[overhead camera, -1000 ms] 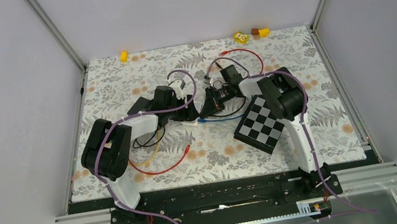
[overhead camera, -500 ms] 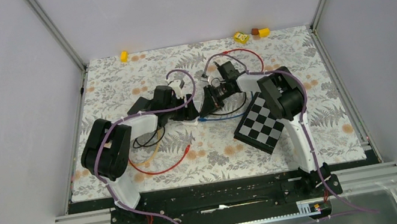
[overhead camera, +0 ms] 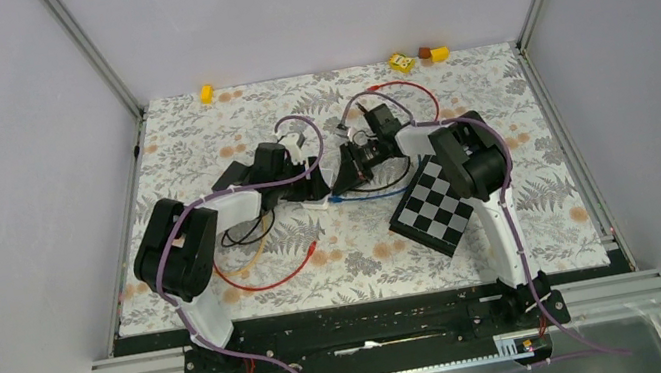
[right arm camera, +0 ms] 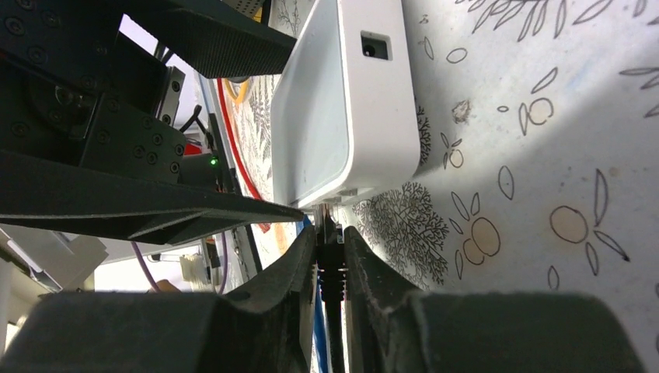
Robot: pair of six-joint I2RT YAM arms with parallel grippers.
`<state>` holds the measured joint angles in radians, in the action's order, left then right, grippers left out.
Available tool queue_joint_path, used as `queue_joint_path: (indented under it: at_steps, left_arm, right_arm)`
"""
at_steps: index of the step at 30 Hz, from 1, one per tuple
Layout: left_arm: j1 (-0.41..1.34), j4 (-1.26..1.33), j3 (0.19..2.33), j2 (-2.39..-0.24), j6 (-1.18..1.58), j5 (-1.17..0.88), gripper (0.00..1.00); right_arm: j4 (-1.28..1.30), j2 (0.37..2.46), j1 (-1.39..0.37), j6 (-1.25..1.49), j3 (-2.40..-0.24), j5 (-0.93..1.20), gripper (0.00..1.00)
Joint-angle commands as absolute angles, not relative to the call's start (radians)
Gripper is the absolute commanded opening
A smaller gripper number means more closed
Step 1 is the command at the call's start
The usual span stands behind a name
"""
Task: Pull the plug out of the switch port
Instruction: Pull the connector from the switch port.
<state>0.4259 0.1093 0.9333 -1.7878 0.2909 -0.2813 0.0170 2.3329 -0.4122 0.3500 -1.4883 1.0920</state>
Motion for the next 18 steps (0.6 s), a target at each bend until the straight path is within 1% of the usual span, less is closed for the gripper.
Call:
queue_joint_path:
  at_steps: [1,5,11,14,18]
  left_arm:
    - [0.399,0.078,0.909,-1.762,0.277,-0.233,0.0]
    - [0.399,0.08,0.908,-1.761,0.272,-0.218,0.0]
    - [0.399,0.081,0.909,-1.762,0.274,-0.209,0.0]
    - [0.399,0.081,0.911,-1.764,0.275,-0.219,0.0]
    - [0.399,0.078,0.914,-1.763,0.268,-0.236,0.0]
  right_arm:
    - [0.203,2.336,-0.373,0.215,-1.581,1.065,0.0]
    - [0.228,2.327,-0.366,0.221,-1.592,1.064,0.0]
    - [0.06,2.297,-0.371,0.362,-1.509,1.098,0.0]
    - [0.122,2.316,-0.369,0.307,-1.547,1.072,0.0]
    - [0.199,2.315,-0.369,0.243,-1.586,1.03,0.05]
